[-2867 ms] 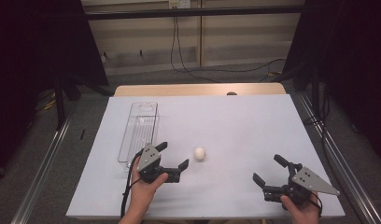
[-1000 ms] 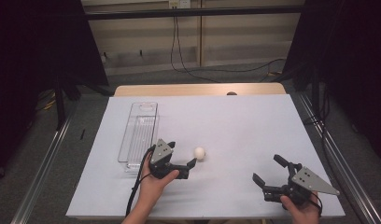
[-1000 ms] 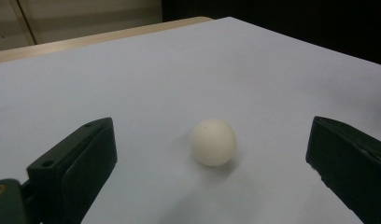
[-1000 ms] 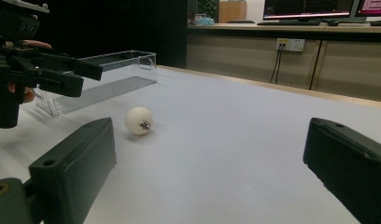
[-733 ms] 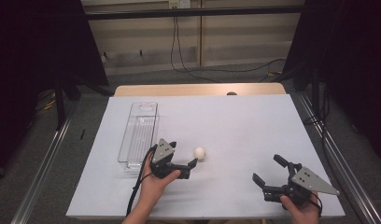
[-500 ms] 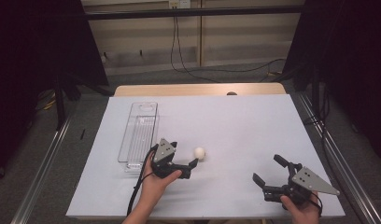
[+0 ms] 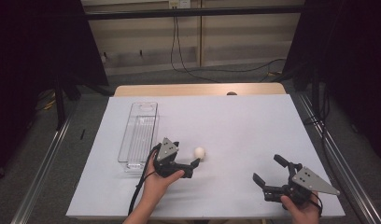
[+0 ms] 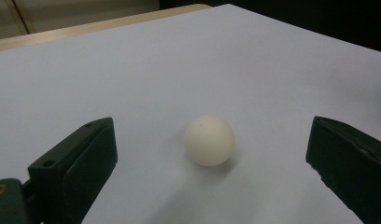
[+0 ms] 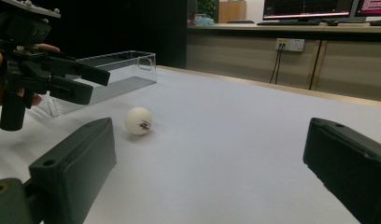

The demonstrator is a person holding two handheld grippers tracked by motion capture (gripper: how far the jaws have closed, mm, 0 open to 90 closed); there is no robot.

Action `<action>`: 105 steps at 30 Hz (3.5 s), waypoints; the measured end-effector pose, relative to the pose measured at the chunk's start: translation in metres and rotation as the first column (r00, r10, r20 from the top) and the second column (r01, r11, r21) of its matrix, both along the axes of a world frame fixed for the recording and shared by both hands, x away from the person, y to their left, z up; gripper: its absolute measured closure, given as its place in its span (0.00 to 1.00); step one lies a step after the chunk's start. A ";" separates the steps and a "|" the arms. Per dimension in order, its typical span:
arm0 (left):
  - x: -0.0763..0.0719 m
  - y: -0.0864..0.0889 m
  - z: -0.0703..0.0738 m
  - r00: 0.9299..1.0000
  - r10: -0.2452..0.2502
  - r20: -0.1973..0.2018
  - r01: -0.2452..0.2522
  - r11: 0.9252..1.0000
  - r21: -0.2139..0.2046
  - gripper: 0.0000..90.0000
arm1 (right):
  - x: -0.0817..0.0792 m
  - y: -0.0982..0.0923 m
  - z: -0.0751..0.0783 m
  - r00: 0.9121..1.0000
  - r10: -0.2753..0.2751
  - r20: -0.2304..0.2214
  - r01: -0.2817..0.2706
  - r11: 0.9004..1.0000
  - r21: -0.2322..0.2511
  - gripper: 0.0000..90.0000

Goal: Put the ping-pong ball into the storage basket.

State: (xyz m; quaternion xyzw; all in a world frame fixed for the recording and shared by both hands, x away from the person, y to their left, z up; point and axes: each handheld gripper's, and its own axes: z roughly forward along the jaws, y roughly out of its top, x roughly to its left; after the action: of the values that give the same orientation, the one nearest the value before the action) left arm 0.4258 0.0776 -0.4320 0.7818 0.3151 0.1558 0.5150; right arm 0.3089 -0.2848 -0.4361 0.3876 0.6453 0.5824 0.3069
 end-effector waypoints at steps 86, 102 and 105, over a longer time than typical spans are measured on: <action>0.025 -0.023 -0.011 0.995 0.019 -0.100 -0.009 0.995 0.102 0.02 | 0.001 0.001 0.000 1.000 0.013 -0.002 -0.013 1.000 -0.002 0.02; 0.029 -0.029 -0.014 0.992 0.014 -0.126 0.002 0.992 0.126 0.03 | 0.001 0.000 0.000 1.000 0.022 -0.005 -0.022 1.000 -0.003 0.02; 0.030 -0.030 -0.015 0.992 0.007 -0.128 0.010 0.991 0.131 0.03 | 0.001 0.001 0.000 1.000 0.020 -0.004 -0.020 1.000 -0.004 0.02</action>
State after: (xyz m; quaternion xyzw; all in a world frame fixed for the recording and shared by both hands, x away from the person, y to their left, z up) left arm 0.4559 0.0475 -0.4475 0.8227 0.3358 0.1253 0.4413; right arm 0.3096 -0.2843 -0.4363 0.3818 0.6510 0.5833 0.3003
